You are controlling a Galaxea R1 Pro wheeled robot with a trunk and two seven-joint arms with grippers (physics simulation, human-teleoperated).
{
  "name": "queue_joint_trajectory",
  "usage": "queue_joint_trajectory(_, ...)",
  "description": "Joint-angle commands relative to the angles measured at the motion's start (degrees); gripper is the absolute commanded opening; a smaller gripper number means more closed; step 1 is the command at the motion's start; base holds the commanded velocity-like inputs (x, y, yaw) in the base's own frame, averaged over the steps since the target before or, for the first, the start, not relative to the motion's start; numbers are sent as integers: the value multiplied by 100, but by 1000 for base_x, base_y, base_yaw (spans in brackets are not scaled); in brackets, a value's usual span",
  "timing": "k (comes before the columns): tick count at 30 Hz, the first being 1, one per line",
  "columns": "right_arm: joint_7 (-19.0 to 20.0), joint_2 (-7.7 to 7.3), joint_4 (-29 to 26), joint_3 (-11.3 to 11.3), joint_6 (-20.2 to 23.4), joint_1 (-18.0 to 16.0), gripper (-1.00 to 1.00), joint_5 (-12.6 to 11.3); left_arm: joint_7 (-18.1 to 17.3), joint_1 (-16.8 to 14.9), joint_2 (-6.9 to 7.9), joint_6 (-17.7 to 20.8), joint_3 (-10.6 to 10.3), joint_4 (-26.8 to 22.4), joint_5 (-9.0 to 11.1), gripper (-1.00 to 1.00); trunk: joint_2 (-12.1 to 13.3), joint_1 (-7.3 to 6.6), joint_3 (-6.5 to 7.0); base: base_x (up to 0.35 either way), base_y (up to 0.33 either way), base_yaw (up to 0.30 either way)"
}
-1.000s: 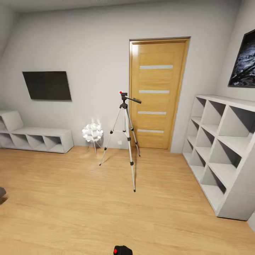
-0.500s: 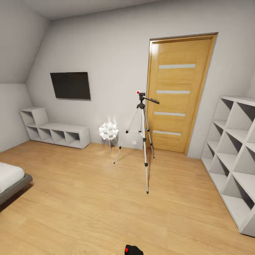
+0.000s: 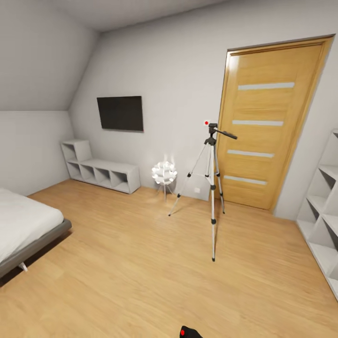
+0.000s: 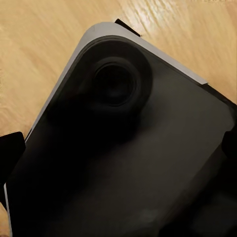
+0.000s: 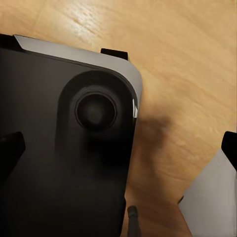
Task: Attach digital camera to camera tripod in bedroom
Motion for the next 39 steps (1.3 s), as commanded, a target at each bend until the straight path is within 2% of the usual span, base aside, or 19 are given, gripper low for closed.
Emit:
queue_joint_trajectory(1, -3, -2, 1, -26, -17, -1, 100, 49, 2, 3, -1, -10, -5, -10, 22, 100, -2, 0, -4, 0, 0, 300)
queue_joint_trajectory(30, -12, -29, -5, -47, -51, -1, 100, 35, -5, 3, -10, -10, -9, -16, 19, 100, -2, 0, -4, 4, 0, 300)
queue_joint_trajectory(39, -12, -25, -5, -47, -51, -1, 100, 35, -7, 3, -2, -2, -21, -16, 14, 100, -2, 0, -4, 233, 0, 300)
